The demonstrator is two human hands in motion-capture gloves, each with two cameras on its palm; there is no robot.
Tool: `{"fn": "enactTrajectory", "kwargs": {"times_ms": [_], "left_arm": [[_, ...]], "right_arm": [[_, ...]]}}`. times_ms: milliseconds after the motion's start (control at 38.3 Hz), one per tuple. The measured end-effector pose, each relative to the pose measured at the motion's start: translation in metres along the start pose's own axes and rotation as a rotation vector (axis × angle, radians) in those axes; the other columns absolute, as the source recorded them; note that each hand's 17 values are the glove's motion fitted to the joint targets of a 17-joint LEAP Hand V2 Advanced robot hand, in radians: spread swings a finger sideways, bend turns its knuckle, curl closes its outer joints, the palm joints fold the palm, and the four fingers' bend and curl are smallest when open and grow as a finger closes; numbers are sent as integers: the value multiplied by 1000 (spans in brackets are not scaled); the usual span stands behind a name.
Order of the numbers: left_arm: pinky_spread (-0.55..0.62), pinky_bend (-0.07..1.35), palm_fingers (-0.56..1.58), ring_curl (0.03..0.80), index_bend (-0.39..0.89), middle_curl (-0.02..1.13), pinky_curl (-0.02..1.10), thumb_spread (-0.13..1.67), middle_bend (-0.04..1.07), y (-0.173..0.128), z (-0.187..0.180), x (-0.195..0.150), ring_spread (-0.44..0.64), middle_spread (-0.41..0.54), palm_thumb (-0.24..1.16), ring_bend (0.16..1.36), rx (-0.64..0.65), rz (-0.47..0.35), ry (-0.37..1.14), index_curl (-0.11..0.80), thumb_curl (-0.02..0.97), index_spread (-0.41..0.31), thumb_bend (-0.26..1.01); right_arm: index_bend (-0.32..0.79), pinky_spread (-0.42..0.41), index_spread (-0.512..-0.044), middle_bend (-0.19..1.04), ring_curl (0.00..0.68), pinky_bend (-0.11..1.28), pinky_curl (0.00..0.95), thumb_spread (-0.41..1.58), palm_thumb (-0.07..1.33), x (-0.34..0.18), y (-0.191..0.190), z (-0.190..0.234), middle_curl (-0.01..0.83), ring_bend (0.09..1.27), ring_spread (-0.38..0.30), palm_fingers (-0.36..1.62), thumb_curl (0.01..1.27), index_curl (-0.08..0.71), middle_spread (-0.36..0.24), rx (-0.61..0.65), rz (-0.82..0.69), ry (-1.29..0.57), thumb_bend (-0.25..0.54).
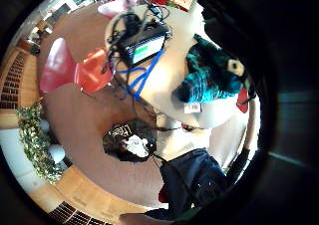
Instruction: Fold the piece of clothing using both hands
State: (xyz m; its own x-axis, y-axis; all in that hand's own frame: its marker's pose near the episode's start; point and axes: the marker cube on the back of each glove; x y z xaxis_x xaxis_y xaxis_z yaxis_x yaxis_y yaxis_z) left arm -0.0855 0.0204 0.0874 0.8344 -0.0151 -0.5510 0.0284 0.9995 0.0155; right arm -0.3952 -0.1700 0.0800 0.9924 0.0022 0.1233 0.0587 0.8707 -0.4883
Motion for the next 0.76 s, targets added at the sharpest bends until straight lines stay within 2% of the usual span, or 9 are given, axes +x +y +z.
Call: {"fn": "enactTrajectory", "kwargs": {"times_ms": [78,157,235,418,574,679,757], "left_arm": [[120,503,293,326,113,347,375,1102,194,19,-16,-10,222,143,-54,626,23,-57,-44,253,212,-71,-49],[115,500,298,324,119,350,373,1099,193,31,-27,-16,212,140,-53,622,40,-75,-53,252,207,-74,-48],[111,496,314,322,126,350,369,1096,187,34,-33,-22,206,134,-53,624,51,-88,-56,253,204,-76,-48],[108,494,321,317,124,352,367,1092,185,42,-45,-11,200,131,-52,618,61,-112,-60,253,197,-78,-48],[107,492,324,316,122,351,365,1090,182,46,-42,-1,197,129,-52,619,47,-79,-85,253,193,-78,-47],[106,491,325,314,125,351,364,1084,181,50,-43,10,195,129,-56,618,59,-59,-75,254,188,-78,-50],[101,477,354,311,140,350,358,1086,185,49,-43,16,187,121,-43,616,123,-43,-39,259,189,-79,-42]], "right_arm": [[83,-321,-247,467,501,723,464,380,955,-19,-13,5,547,812,-239,1285,733,413,-219,109,-32,25,-46],[85,-331,-243,450,499,724,458,511,914,-30,-49,5,540,822,-242,1261,705,397,-212,187,-68,3,-48],[93,-341,-239,431,482,724,452,603,897,-36,-62,-10,530,775,-244,1210,684,384,-198,268,-114,-30,-38],[101,-332,-235,360,457,724,436,754,879,-18,-8,-67,504,703,-231,1156,643,354,-172,405,-142,-92,-28],[97,-320,-231,292,442,722,425,825,877,22,47,-90,485,659,-228,1140,619,337,-178,511,-154,-138,-25],[95,-314,-230,270,437,717,419,842,882,53,44,-85,479,639,-228,1149,610,325,-194,553,-120,-165,-24],[109,-308,-229,252,435,706,415,841,887,68,38,-79,473,628,-222,1158,607,322,-218,561,-94,-175,-24]]}}
